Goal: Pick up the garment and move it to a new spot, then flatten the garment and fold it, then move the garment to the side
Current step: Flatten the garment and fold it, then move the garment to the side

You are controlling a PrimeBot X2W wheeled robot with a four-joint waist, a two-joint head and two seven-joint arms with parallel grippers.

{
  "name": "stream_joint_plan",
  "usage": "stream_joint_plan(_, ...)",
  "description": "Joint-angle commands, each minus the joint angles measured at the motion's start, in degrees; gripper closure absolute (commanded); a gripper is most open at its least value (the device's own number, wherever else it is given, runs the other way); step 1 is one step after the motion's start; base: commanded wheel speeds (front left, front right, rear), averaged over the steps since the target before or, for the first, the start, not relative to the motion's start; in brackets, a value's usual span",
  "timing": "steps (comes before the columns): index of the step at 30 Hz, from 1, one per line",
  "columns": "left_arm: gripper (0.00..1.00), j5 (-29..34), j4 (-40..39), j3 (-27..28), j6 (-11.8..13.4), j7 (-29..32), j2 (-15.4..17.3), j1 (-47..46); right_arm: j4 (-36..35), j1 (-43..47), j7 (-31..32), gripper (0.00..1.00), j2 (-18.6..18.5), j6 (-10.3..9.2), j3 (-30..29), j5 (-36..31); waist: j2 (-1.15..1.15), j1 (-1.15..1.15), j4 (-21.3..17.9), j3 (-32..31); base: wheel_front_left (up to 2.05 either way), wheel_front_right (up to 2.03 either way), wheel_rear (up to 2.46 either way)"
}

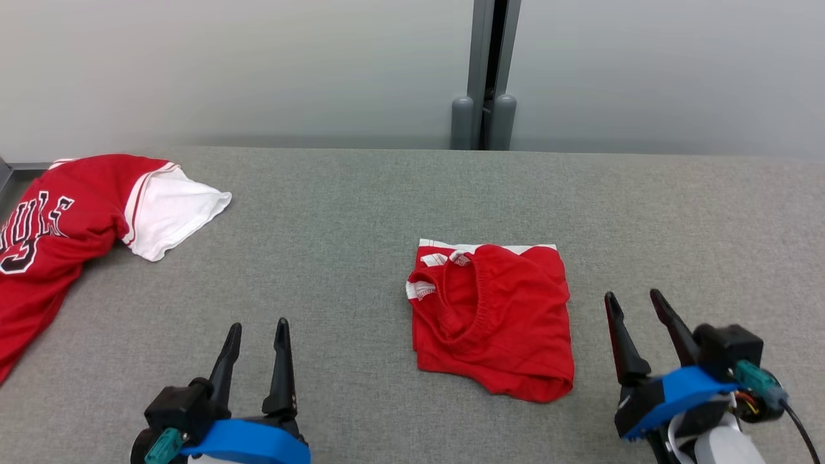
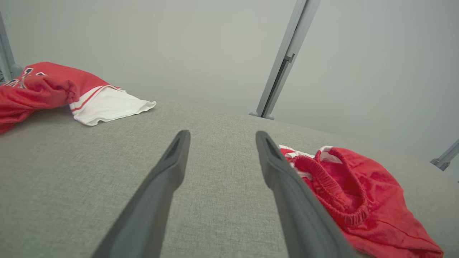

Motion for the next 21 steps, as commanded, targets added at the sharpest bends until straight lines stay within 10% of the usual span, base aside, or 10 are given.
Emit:
stream_joint_plan(1,0.00,0.6,-0.3,0.8,0.3,-0.1,0.1,1.2,-1.2,2.3,-0.8,0.00,0.0,0.01,-0.5,0.3,0.00,0.00,-0.1,-0.1,0.00,0.00,0.00)
stream_joint_plan(21,0.00,4.3,-1.3,5.7,-1.5,-0.1,-2.0,7.1,-4.9,8.4,-1.7,0.00,0.0,0.01,-0.1,0.9,0.00,0.00,-0.3,-0.2,0.00,0.00,0.00)
